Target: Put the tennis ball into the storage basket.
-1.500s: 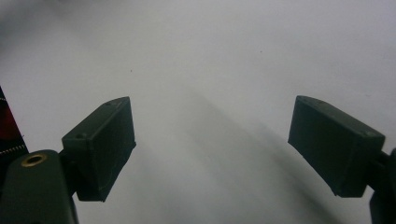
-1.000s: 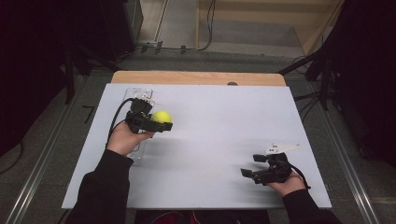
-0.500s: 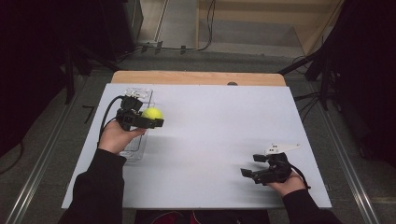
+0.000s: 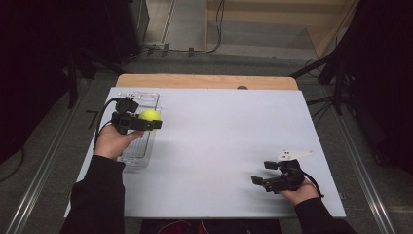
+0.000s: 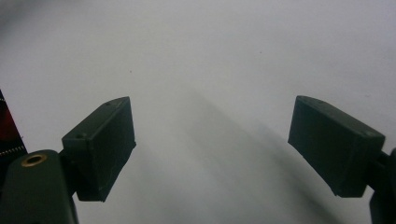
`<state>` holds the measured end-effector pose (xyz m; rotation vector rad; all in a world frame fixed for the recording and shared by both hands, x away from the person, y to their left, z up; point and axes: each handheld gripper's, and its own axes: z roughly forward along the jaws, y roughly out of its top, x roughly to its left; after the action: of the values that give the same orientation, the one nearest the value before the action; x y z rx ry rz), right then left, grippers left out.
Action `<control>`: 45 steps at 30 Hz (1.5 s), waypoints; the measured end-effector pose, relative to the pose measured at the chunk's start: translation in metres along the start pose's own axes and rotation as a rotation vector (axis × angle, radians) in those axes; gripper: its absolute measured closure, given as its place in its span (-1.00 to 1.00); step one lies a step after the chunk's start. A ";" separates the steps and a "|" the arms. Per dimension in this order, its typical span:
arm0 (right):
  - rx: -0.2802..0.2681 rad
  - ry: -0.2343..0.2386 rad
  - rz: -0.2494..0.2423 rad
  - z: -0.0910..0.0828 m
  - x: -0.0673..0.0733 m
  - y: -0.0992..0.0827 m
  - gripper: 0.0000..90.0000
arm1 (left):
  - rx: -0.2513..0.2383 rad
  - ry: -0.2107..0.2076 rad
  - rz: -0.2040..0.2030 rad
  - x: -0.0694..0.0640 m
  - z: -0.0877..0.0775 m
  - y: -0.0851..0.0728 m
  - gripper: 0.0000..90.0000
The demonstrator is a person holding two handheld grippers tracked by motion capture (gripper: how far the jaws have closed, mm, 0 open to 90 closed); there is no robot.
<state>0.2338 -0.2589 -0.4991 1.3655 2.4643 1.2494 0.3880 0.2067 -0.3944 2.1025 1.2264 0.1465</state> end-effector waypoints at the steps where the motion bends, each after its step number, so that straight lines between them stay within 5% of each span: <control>1: 0.000 0.000 0.000 0.000 0.000 0.000 -0.71 | -0.001 0.006 -0.002 0.001 -0.001 0.000 -0.42; 20: 0.000 -0.002 -0.003 -0.001 -0.001 0.000 -0.72 | -0.015 0.109 -0.087 0.028 -0.004 -0.006 -0.42; 45: 0.000 -0.002 -0.004 -0.001 0.000 0.000 -0.71 | 0.019 0.149 -0.138 0.044 0.020 -0.016 -0.43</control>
<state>0.2337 -0.2596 -0.4989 1.3601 2.4642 1.2464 0.4088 0.2375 -0.4296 2.0444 1.4619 0.2335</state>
